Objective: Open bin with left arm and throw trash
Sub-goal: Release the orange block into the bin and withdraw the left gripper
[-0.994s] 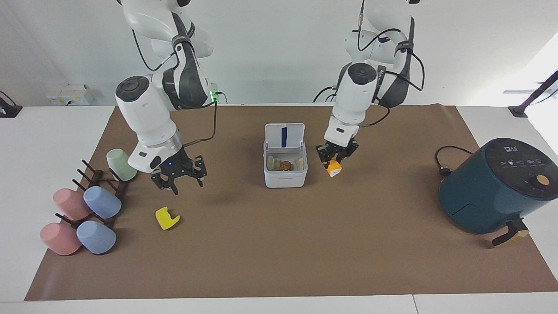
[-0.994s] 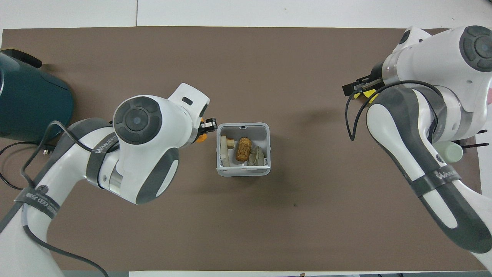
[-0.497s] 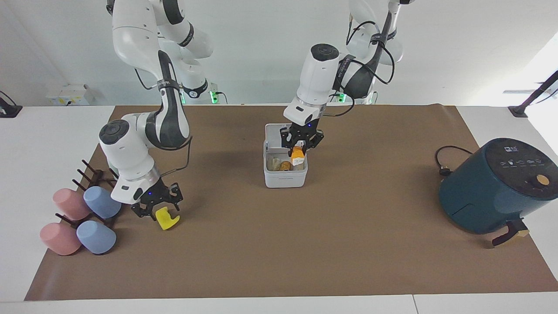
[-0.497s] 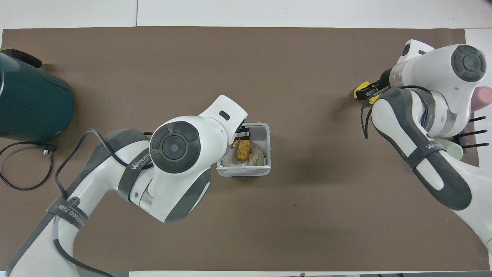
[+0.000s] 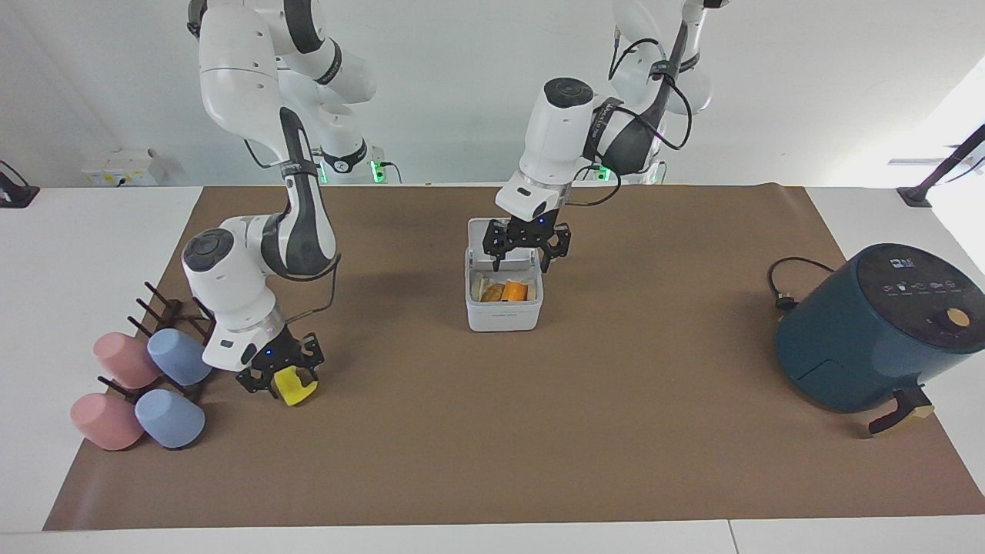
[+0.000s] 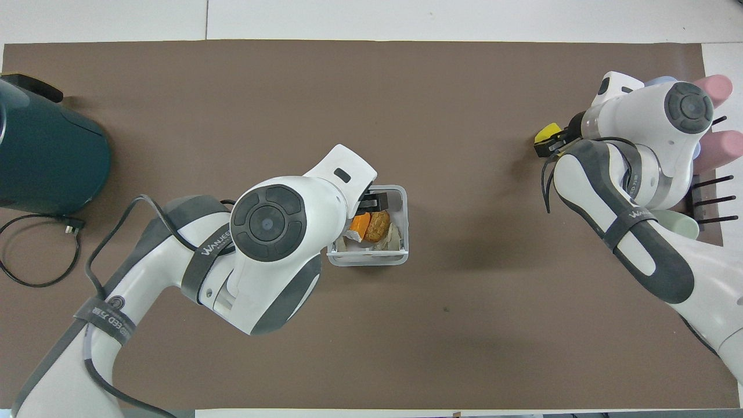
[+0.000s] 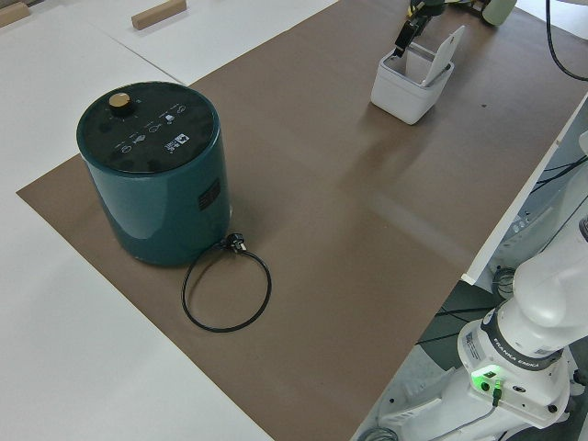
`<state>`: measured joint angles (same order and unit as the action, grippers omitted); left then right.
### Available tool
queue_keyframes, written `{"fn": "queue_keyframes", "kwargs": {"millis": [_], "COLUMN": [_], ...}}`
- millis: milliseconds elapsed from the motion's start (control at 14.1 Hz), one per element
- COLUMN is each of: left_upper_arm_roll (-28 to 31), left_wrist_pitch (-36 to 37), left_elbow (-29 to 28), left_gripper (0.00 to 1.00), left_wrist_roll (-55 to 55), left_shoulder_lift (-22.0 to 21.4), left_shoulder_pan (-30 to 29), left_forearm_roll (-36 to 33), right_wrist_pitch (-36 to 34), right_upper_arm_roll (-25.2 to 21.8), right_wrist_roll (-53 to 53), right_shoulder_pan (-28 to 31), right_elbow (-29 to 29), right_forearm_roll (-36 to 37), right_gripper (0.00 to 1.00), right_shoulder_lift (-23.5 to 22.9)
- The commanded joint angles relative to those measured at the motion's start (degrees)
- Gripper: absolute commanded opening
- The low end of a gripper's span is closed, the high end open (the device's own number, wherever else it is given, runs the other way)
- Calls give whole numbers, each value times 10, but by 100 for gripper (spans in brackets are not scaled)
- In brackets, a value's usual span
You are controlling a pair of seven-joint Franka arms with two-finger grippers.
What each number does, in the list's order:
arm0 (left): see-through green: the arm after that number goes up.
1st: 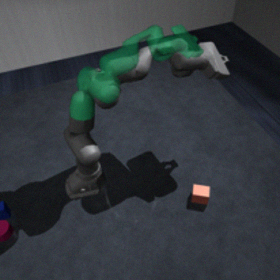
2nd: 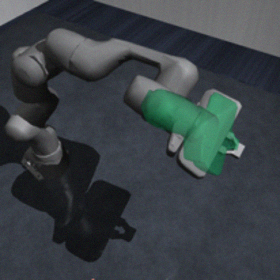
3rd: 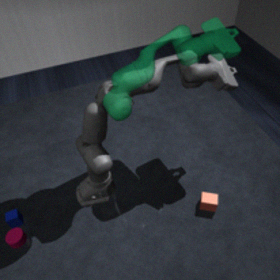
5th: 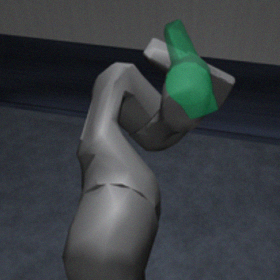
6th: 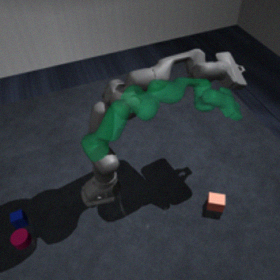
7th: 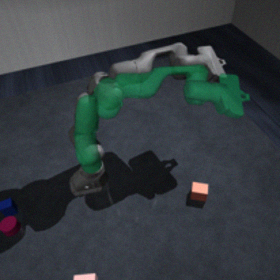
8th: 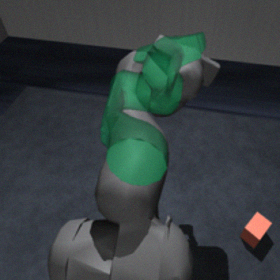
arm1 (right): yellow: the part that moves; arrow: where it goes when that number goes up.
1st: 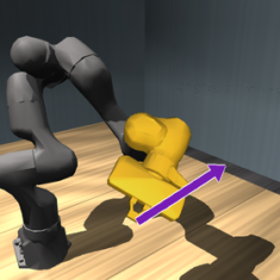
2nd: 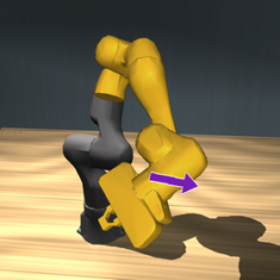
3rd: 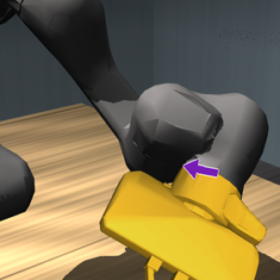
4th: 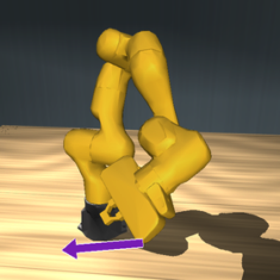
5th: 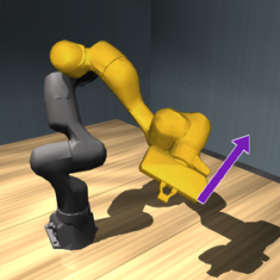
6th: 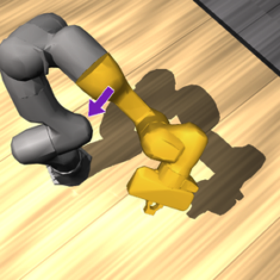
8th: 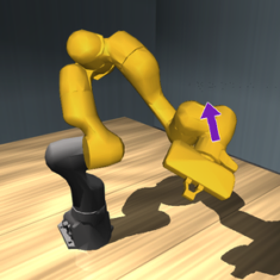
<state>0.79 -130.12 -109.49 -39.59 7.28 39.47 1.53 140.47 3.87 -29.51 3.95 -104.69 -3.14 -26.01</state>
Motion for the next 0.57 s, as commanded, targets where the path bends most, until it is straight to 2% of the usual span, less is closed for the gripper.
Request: {"fn": "queue_keyframes", "kwargs": {"millis": [0, 71, 142, 213, 284, 355, 497], "left_upper_arm_roll": [3, 3, 3, 3, 3, 3, 3], "left_wrist_pitch": [57, 78, 96, 108, 122, 137, 170], "left_elbow": [-1, -1, -1, -1, 0, 2, 13], "left_gripper": [100, 100, 100, 100, 100, 100, 100], "left_wrist_roll": [41, 72, 108, 141, 184, 235, 312], "left_shoulder_lift": [-31, -40, -52, -63, -74, -82, -94], "left_shoulder_pan": [-47, -70, -96, -120, -149, -176, -222], "left_forearm_roll": [8, 8, 8, 8, 8, 8, 8], "right_wrist_pitch": [3, 1, 2, 2, 1, -5, -48], "right_upper_arm_roll": [3, 3, 3, 2, 3, 3, 3], "right_wrist_roll": [-28, -30, -33, -33, -32, -30, -19], "right_shoulder_pan": [11, 12, 15, 16, 16, 15, 5], "right_elbow": [-14, -17, -24, -25, -24, -21, 10], "right_forearm_roll": [-2, -2, -2, -3, -2, -3, -33], "right_gripper": [62, 55, 53, 39, 17, 0, 0], "right_shoulder_lift": [7, 8, 10, 10, 11, 11, 13]}}
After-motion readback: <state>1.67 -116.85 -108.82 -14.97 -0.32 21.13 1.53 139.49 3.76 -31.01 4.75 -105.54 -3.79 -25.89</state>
